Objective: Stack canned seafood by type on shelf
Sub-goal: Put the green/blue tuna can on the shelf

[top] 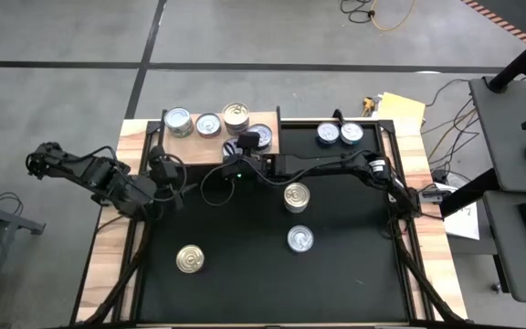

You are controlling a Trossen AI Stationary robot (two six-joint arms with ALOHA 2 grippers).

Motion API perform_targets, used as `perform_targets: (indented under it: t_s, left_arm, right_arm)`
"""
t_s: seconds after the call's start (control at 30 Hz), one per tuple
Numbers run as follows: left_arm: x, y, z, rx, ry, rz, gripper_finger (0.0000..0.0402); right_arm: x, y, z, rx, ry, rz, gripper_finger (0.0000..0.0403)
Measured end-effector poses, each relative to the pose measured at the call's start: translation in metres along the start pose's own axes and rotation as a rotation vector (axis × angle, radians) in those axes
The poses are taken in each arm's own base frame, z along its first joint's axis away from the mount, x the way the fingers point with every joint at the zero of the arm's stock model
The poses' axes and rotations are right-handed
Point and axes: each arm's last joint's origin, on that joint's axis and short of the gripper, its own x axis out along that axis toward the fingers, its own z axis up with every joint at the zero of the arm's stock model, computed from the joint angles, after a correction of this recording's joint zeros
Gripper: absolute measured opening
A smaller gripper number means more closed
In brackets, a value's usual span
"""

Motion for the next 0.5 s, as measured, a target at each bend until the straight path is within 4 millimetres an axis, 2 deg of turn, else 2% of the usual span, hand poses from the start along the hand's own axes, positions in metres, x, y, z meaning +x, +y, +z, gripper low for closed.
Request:
perform_targets:
  t_s: [0.17,0.33,0.5]
  left_arm:
    - [0.004,-0.002,-0.003,0.01,0.011,0.005,0.024]
    - [0.013,-0.008,-0.012,0.024,0.006,0.002,0.024]
    - [0.03,-0.019,-0.025,0.042,-0.025,-0.01,0.024]
  right_arm:
    - [-0.012,0.002,0.004,-0.012,-0.009,0.009,0.0336]
    - [-0.043,0.001,0.007,-0.031,-0.004,0.048,0.0335]
    - [-0.077,-0.017,0.001,0.049,0.016,0.208,0.0315]
